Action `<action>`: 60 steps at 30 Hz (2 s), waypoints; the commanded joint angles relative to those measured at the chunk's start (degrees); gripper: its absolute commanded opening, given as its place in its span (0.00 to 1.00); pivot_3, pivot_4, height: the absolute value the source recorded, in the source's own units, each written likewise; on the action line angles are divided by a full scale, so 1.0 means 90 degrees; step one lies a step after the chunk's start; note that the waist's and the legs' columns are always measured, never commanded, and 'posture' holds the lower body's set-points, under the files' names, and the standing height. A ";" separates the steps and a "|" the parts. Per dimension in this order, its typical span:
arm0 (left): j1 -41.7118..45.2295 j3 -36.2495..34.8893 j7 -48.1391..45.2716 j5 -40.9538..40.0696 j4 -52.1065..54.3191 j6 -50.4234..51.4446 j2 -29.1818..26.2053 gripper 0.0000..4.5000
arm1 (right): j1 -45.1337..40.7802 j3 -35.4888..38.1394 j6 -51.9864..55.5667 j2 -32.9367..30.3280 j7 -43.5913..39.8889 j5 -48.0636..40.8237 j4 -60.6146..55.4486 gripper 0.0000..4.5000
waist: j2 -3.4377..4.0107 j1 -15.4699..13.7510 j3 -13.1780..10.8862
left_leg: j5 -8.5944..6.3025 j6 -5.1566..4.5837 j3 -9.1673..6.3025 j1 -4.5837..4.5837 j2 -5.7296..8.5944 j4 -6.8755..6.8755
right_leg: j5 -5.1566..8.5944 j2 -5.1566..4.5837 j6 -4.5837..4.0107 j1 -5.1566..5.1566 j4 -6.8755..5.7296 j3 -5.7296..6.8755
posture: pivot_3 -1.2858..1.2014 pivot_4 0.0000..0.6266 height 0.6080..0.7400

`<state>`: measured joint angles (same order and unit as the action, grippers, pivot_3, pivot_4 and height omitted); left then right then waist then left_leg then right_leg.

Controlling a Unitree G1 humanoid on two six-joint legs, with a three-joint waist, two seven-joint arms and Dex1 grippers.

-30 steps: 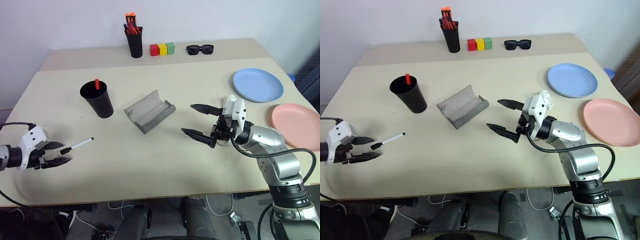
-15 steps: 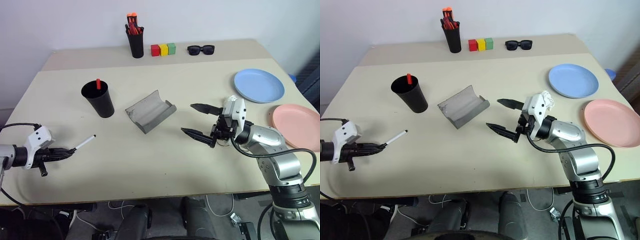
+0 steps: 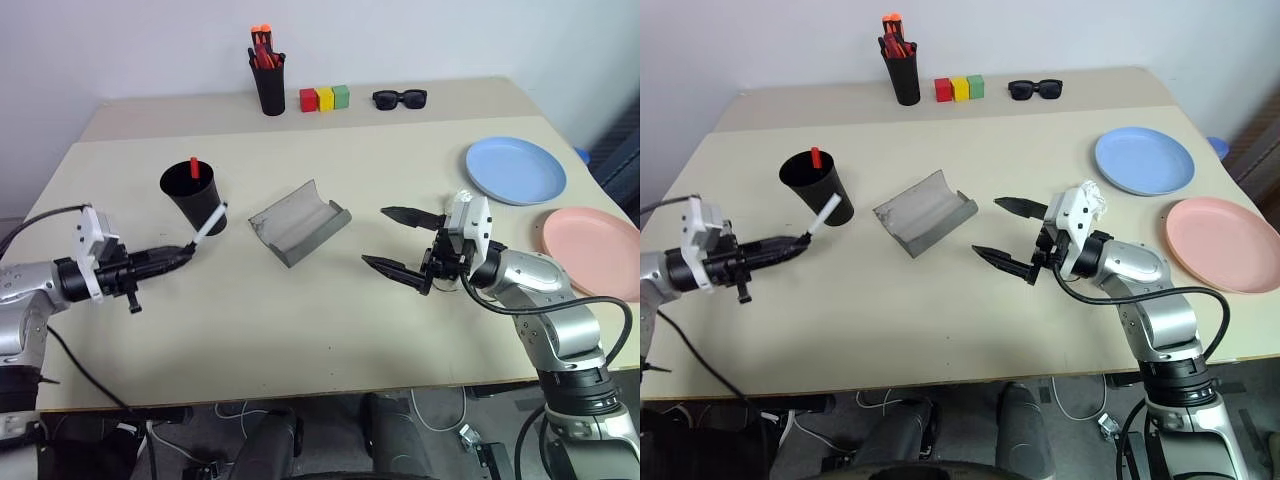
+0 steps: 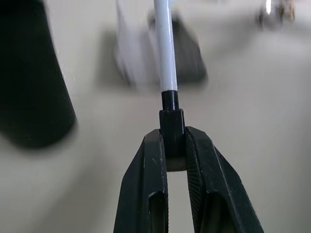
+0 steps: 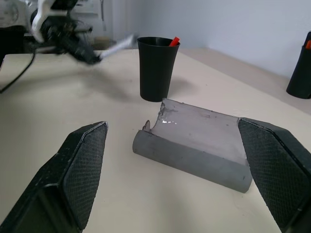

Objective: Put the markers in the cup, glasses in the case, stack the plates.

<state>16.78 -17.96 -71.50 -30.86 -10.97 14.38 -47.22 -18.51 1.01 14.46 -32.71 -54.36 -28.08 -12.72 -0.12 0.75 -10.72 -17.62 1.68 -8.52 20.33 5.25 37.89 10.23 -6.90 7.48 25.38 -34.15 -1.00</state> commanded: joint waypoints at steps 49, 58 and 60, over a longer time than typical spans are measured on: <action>0.1574 -0.0067 0.3411 0.0322 -0.0174 -0.0794 0.1851 0.99 | -0.0443 0.0536 0.0121 0.0279 0.0352 -0.0583 0.0068 0.97 | -0.0011 -0.0009 0.0002 | -0.0002 0.0009 0.0019 0.0002 0.0005 0.0008 | -0.0015 0.0009 0.0009 -0.0001 0.0014 -0.0017 | 0.52 0.24 1.00; 0.1453 0.1585 0.2476 -0.0447 0.1628 0.1750 0.1928 0.99 | -0.0432 0.0947 0.0113 0.0168 0.0539 -0.0530 0.0366 0.97 | -0.0012 -0.0008 0.0001 | -0.0003 0.0008 0.0021 0.0002 0.0006 0.0010 | -0.0016 0.0009 0.0011 -0.0003 0.0013 -0.0022 | 0.52 0.24 1.00; 0.1579 0.2063 0.2816 0.0084 0.1362 0.1778 0.2167 0.99 | -0.0400 0.0933 0.0026 0.0179 0.0594 -0.0393 0.0349 0.97 | -0.0011 -0.0009 0.0002 | -0.0003 0.0007 0.0024 -0.0001 0.0007 0.0010 | -0.0016 0.0011 0.0011 -0.0003 0.0011 -0.0024 | 0.52 0.24 1.00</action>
<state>29.93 -1.28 -47.98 -32.67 1.89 29.93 -28.29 -21.62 8.27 16.22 -30.55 -49.40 -31.97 -8.49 -0.21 0.68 -10.71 -17.65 1.75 -8.31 20.31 5.31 37.98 10.09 -6.78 7.57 25.35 -34.05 -1.22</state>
